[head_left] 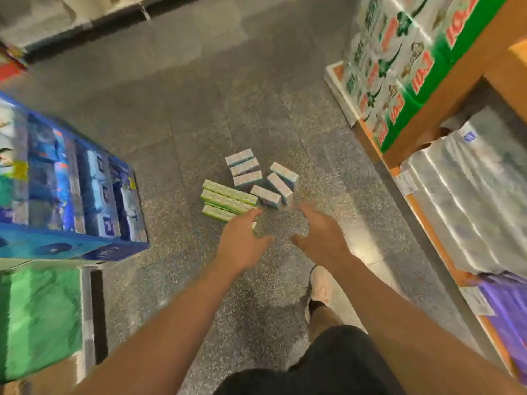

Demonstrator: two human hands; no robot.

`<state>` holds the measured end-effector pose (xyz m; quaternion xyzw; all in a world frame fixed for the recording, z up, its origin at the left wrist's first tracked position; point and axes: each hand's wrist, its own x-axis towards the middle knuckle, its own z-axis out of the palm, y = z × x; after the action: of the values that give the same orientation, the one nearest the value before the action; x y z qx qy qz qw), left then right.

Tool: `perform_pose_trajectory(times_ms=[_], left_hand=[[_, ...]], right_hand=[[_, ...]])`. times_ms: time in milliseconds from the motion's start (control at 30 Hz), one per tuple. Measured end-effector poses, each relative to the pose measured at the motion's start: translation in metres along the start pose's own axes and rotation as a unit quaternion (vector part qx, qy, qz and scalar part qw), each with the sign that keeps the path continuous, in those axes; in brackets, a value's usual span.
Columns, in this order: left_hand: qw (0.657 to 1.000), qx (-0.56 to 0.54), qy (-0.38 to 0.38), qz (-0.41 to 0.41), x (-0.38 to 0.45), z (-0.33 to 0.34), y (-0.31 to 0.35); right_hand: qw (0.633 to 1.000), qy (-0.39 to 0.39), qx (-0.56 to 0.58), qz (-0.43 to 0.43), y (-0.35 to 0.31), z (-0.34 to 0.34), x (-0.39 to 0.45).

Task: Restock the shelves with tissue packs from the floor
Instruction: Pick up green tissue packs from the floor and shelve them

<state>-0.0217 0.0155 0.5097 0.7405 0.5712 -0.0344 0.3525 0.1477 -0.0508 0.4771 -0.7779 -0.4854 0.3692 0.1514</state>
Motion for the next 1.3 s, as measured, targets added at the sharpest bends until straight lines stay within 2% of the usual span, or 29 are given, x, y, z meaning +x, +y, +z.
perform_pose_trajectory(times_ms=[100, 200, 467, 567, 667, 800, 867, 1000, 1133, 1233, 1300], left_hand=[[0.999, 0.031, -0.023, -0.007, 0.091, 0.015, -0.012], [0.998, 0.056, -0.036, -0.007, 0.189, 0.049, -0.044], [0.982, 0.158, -0.090, 0.051, 0.422, 0.217, -0.193], [0.973, 0.196, -0.090, 0.078, 0.481, 0.264, -0.255], [0.970, 0.213, -0.051, 0.102, 0.519, 0.288, -0.306], [0.970, 0.202, -0.039, 0.127, 0.536, 0.296, -0.353], [0.974, 0.177, -0.048, 0.130, 0.538, 0.295, -0.360], [0.983, 0.127, -0.059, 0.119, 0.533, 0.273, -0.342], [0.987, 0.080, -0.029, 0.138, 0.516, 0.218, -0.290], [0.992, 0.001, -0.012, 0.129, 0.491, 0.158, -0.246], [0.990, -0.065, -0.039, 0.117, 0.466, 0.111, -0.222]], right_hand=[[1.000, -0.026, -0.002, 0.005, 0.014, 0.011, 0.076], [0.999, -0.028, 0.000, 0.037, 0.045, 0.052, 0.154], [0.994, -0.050, -0.047, 0.084, 0.152, 0.260, 0.361], [0.994, -0.021, -0.072, 0.074, 0.179, 0.329, 0.428], [0.990, 0.034, -0.134, 0.036, 0.195, 0.378, 0.484], [0.973, 0.037, -0.223, 0.041, 0.205, 0.413, 0.522], [0.967, 0.052, -0.242, 0.052, 0.206, 0.419, 0.524], [0.978, 0.059, -0.179, 0.093, 0.182, 0.390, 0.500], [0.986, 0.114, -0.090, 0.086, 0.142, 0.319, 0.457], [0.993, 0.099, -0.017, 0.068, 0.098, 0.252, 0.432], [0.995, 0.089, 0.033, 0.031, 0.057, 0.206, 0.414]])
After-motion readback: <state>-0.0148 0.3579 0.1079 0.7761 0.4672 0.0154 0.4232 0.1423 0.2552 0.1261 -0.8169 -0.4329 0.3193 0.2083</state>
